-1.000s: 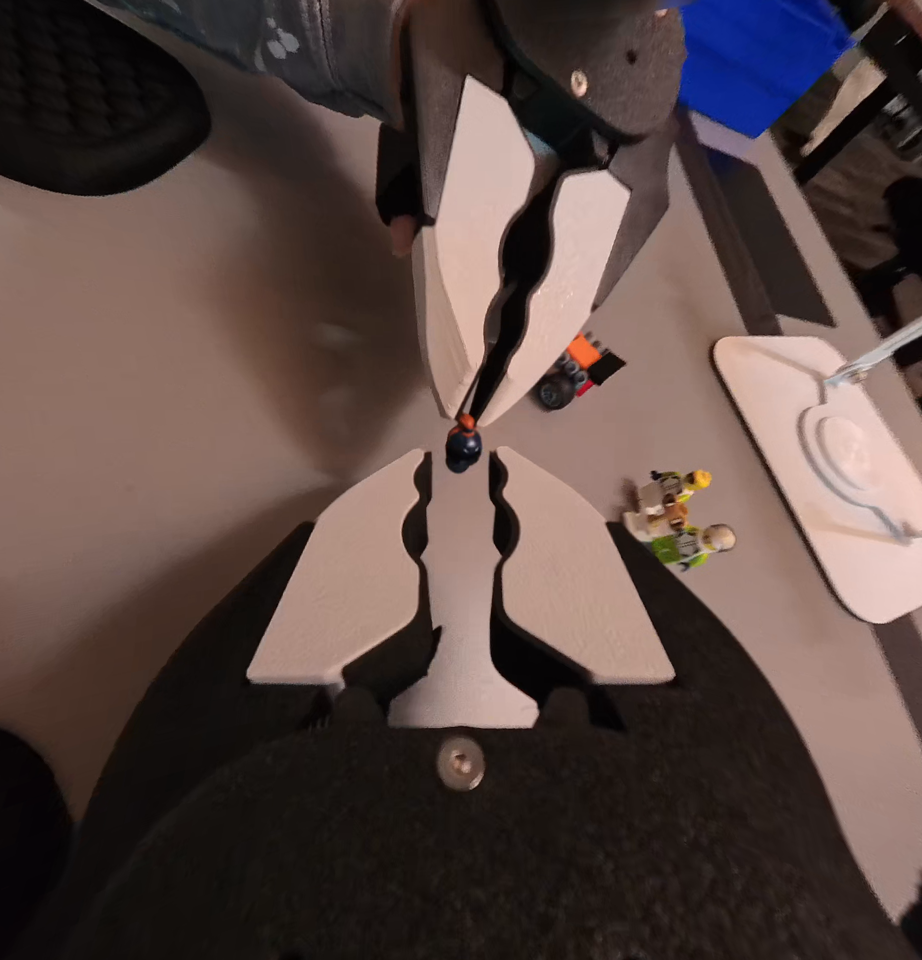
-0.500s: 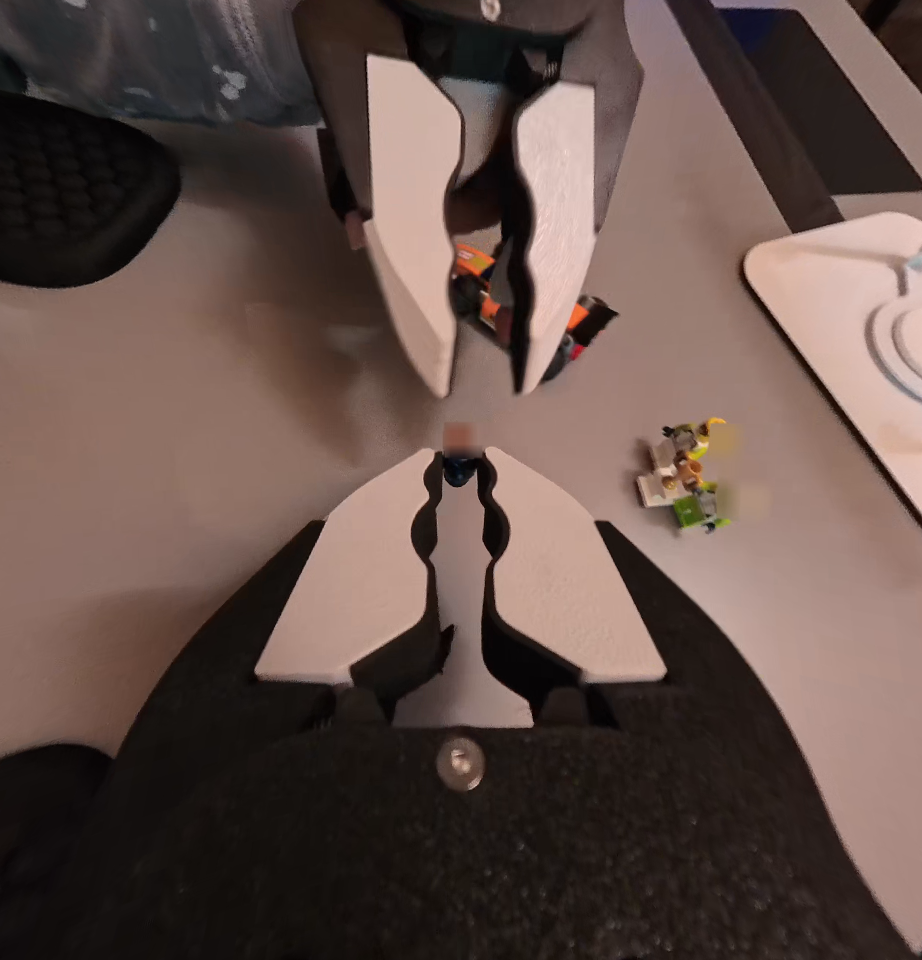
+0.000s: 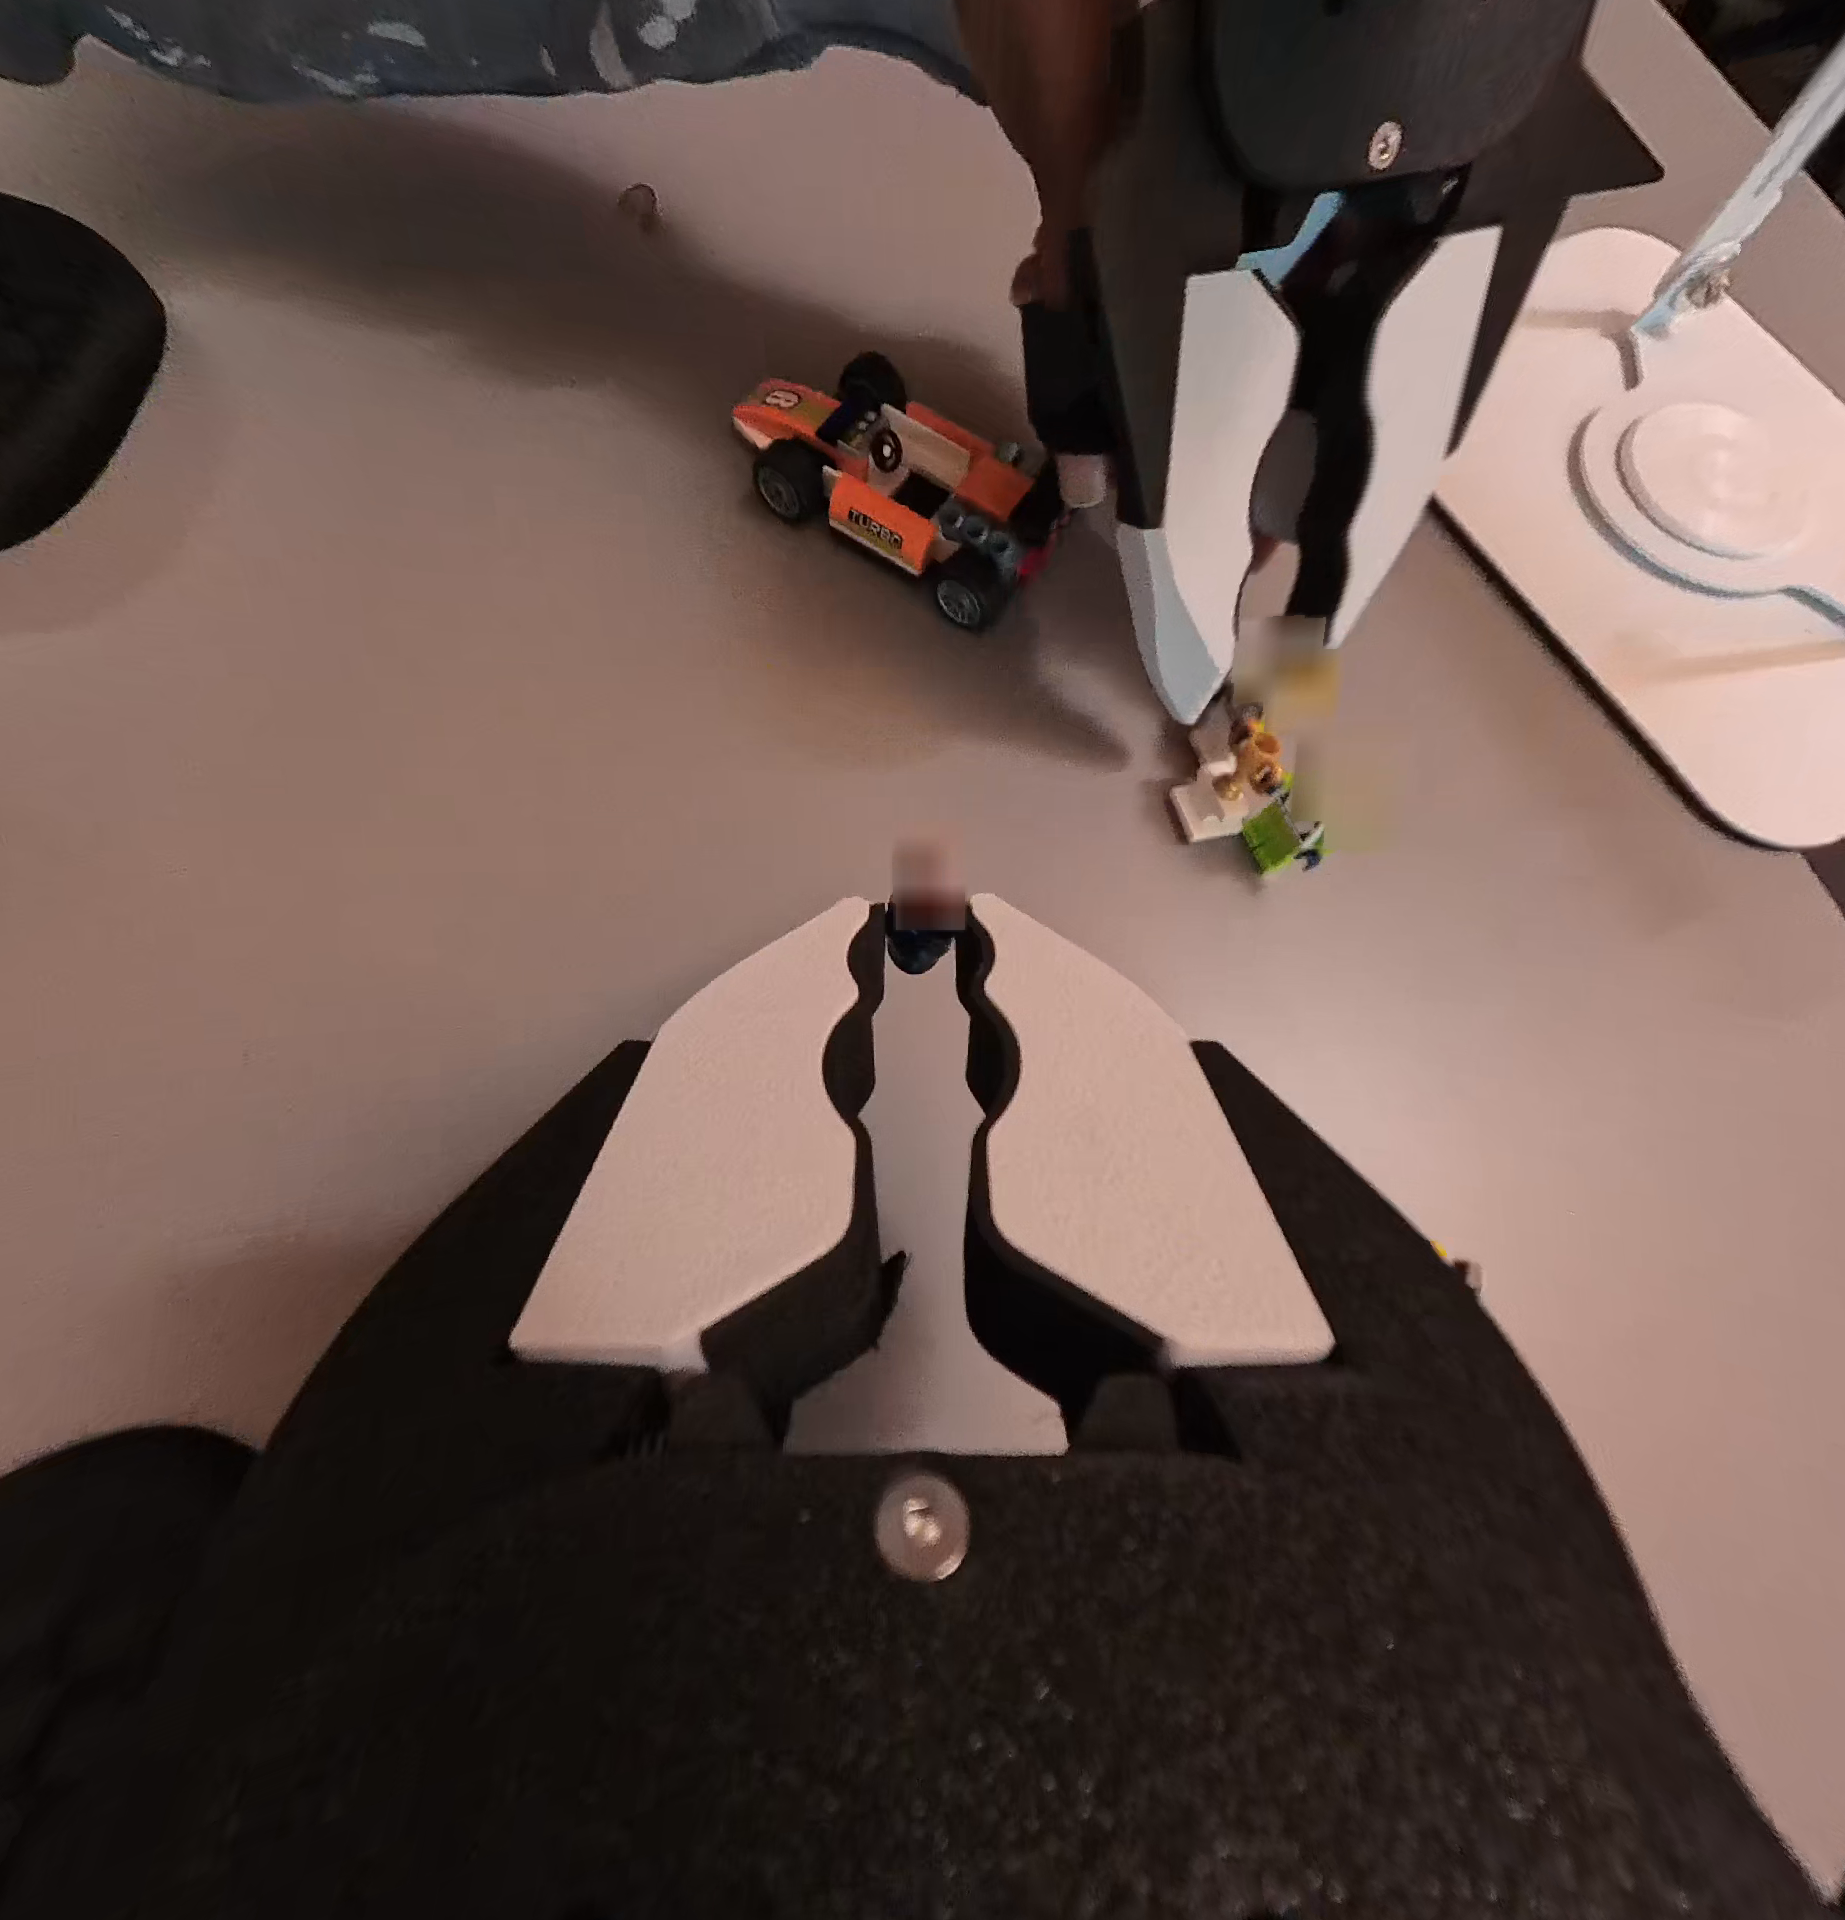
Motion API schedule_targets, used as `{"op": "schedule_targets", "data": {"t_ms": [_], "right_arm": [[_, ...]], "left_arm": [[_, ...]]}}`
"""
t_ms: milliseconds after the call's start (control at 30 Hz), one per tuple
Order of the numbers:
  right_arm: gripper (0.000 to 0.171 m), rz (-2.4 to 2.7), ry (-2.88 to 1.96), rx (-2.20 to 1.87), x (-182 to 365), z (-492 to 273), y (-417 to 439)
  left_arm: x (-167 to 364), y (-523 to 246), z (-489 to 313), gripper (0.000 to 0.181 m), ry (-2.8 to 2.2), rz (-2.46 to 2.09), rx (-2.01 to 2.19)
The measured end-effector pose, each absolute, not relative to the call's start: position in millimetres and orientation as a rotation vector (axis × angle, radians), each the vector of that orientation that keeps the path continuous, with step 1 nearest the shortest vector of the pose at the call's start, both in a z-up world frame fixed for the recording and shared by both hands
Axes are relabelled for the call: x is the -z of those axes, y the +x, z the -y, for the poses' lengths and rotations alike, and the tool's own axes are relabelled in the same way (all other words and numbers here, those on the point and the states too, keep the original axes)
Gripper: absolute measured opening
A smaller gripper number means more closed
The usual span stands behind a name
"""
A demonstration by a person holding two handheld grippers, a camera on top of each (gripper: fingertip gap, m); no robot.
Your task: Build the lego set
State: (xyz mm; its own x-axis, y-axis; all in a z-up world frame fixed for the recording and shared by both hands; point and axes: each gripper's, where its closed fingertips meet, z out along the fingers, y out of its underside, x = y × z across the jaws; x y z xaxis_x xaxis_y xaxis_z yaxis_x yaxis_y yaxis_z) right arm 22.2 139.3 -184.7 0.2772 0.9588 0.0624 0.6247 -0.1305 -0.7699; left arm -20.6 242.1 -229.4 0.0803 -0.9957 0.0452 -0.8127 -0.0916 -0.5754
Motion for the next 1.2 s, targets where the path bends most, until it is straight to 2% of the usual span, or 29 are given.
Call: {"op": "schedule_targets", "data": {"t_ms": [133, 500, 800, 1200], "right_arm": [[0.012, 1.377, -1.862, -0.608, 186.2, -145.3, 33.7], [0.012, 1.258, -1.935, -0.651, 184.6, -159.1, 32.0], [0.012, 1.332, -1.967, -0.709, 196.0, -141.6, 26.1], [0.012, 1.514, -2.037, -0.537, 195.6, -140.5, 17.6]], "left_arm": [[233.3, -14.9, -234.1, 0.012, -2.037, -1.734, 0.555], [228.8, 4.1, -174.1, 0.01, -2.319, -1.298, 0.574], [228.9, 17.4, -127.7, 0.025, -2.28, -1.044, 0.747], [229.6, 23.1, -125.2, 0.026, -2.118, -1.145, 0.788]]}}
